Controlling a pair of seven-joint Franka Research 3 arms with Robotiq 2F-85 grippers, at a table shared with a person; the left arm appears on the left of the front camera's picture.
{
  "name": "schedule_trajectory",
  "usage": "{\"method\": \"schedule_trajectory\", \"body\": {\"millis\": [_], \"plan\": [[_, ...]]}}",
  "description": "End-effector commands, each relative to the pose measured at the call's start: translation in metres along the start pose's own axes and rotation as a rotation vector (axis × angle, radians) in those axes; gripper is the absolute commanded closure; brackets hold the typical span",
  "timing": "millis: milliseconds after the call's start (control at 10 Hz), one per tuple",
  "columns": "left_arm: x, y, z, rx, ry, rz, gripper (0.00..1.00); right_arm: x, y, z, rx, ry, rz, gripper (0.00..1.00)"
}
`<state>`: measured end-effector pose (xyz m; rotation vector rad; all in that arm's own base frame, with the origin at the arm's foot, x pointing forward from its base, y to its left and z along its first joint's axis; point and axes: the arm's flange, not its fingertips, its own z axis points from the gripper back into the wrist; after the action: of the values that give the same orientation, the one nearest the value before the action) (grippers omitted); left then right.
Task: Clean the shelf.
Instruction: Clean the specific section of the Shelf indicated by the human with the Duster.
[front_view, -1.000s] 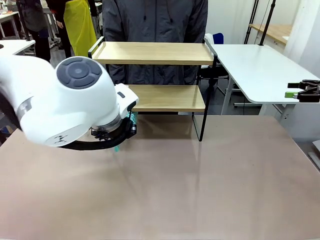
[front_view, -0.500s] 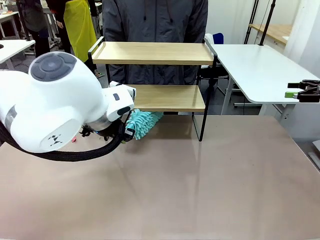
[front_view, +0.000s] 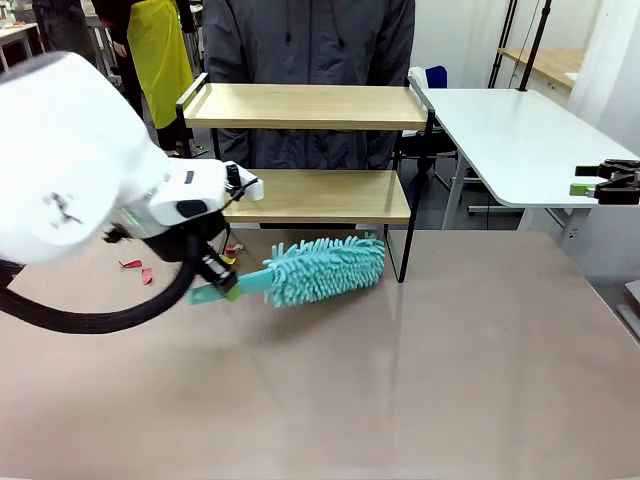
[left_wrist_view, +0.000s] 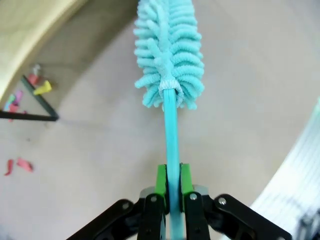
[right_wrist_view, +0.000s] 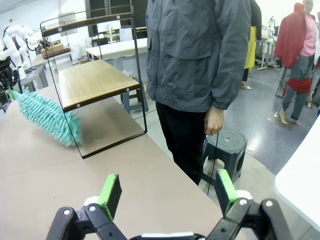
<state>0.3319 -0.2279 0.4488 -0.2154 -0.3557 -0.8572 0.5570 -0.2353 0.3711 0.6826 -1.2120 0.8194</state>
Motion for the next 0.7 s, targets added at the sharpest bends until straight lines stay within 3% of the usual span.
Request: {"method": "schedule_trajectory", "body": {"millis": [0,600], "plan": [[-0.025,0.013,0.036,-0.049,0.029,-0.089,0.87,0.002,0.000,0.000,0.001,0.001,0.014,0.00],[-0.034,0.021,0.115,-0.142,0.189,-0.340,0.87,0.002,0.000,0.000,0.001,0.001,0.014,0.00]]}}
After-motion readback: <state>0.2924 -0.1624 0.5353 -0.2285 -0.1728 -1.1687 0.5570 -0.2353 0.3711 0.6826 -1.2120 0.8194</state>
